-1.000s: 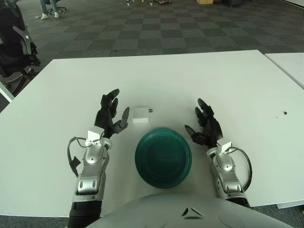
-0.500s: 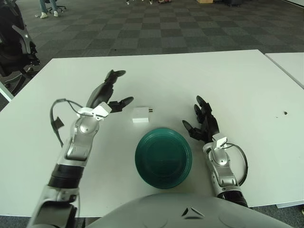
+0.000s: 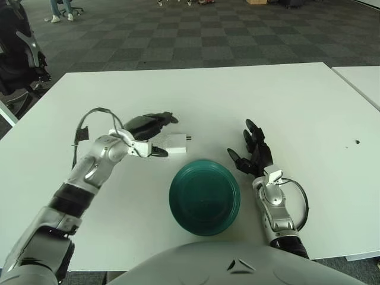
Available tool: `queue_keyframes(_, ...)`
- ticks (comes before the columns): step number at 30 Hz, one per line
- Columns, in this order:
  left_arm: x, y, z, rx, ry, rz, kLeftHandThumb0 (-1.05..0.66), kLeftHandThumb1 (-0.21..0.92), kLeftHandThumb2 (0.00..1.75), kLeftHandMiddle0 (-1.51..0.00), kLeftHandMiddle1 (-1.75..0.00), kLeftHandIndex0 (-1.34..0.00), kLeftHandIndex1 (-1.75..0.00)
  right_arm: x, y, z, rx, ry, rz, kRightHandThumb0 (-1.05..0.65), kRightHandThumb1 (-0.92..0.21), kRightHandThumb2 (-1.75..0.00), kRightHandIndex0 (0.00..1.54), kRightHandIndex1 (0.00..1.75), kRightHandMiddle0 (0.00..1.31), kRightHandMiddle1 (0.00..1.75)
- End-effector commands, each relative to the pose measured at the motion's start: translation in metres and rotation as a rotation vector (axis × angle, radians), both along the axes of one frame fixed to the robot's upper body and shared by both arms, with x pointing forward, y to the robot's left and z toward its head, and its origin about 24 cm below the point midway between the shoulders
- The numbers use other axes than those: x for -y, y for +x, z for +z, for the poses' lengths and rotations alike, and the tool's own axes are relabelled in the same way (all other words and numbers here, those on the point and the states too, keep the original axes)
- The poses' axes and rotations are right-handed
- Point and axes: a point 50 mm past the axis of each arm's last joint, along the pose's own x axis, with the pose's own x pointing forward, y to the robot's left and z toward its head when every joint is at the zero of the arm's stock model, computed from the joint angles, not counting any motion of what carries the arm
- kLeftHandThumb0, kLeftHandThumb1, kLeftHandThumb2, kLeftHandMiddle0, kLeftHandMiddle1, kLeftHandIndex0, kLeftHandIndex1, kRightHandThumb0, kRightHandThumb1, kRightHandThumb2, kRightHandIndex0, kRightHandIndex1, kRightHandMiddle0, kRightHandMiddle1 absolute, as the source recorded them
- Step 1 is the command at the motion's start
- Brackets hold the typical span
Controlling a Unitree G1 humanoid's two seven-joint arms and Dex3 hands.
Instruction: Put the charger into the plate.
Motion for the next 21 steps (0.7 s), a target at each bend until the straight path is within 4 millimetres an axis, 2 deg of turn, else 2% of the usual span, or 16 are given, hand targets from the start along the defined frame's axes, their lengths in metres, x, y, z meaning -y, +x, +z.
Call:
queue_keyframes(1, 0.006, 0.011, 0.001, -0.011, 0.105, -0.070, -1.02, 0.92, 0.33, -0.22, 0.00, 0.00, -0.98, -0.006, -0.033, -0.050, -0.298, 0.028, -0.009, -0.85, -0.62, -0.45, 0.12, 0.00, 0.00, 0.38)
queue_keyframes(10, 0.011, 0.010, -0.010, -0.086, 0.173, -0.163, -1.01, 0.92, 0.29, -0.23, -0.01, 0.00, -0.94, -0.007, -0.033, -0.050, -0.293, 0.043, -0.024, -0.84, -0.57, -0.45, 0.16, 0.01, 0.00, 0.45)
queue_keyframes(21, 0.023, 0.017, -0.022, -0.157, 0.213, -0.171, -1.04, 0.92, 0.33, -0.17, 0.00, 0.00, -0.73, -0.009, -0.033, -0.049, -0.285, 0.073, -0.028, -0.77, -0.48, -0.58, 0.20, 0.01, 0.00, 0.48)
